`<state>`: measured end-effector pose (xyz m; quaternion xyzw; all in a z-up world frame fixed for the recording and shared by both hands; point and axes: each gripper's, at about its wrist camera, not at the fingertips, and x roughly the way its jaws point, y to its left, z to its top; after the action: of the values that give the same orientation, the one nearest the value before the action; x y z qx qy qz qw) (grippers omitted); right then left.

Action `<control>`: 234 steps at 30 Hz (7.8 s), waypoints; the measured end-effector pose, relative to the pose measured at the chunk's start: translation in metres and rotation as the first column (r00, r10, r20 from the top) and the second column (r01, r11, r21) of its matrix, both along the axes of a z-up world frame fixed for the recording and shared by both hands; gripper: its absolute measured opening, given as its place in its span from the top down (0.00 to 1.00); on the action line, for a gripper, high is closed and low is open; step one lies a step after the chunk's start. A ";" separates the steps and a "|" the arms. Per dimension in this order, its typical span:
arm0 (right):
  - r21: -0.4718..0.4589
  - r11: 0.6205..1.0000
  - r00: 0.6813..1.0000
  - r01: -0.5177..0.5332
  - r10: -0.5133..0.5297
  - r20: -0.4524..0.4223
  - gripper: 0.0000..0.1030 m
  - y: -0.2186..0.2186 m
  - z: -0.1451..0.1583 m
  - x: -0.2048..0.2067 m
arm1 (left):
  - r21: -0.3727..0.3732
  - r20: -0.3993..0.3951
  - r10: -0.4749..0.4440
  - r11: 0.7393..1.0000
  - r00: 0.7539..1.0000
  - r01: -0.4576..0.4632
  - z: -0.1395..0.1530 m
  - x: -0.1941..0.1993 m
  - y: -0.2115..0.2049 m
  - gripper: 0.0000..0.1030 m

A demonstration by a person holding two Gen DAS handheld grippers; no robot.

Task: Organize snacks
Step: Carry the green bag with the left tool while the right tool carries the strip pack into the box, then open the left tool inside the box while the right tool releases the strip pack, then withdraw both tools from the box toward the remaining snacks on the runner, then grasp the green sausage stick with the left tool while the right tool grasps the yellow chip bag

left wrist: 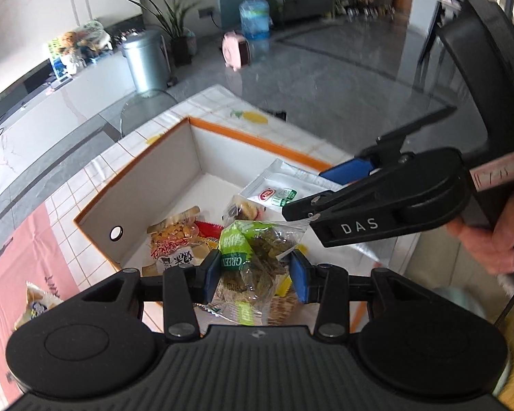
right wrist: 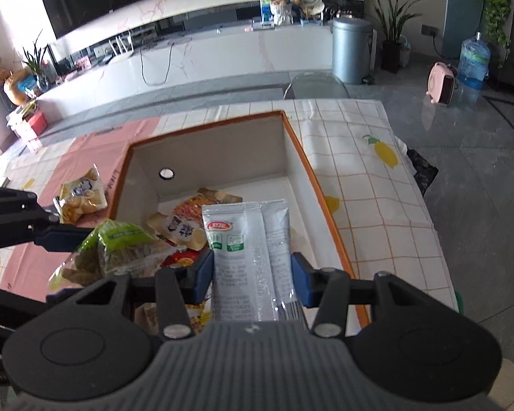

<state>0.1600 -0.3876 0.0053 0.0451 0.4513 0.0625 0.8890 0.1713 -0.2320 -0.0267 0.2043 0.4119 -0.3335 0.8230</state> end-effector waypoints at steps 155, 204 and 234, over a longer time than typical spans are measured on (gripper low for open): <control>0.012 0.993 0.993 -0.118 0.118 0.020 0.84 0.359 -0.128 0.094 | -0.053 -0.129 0.713 0.690 0.690 -0.722 -0.075 0.064 0.352 0.47; 0.042 0.998 0.994 -0.055 0.051 0.096 0.70 0.292 -0.102 0.108 | -0.196 -0.281 0.765 0.546 0.580 -0.815 -0.094 0.107 0.351 0.47; 0.090 0.989 0.992 0.118 -0.122 0.044 0.30 0.288 -0.111 0.139 | -0.039 -0.133 0.683 0.721 0.718 -0.692 -0.097 0.117 0.317 0.69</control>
<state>0.2988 -0.0996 -0.1053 0.1093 0.4227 0.0294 0.8992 0.2880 0.0845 -0.1232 -0.0175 0.4878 -0.0322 0.8722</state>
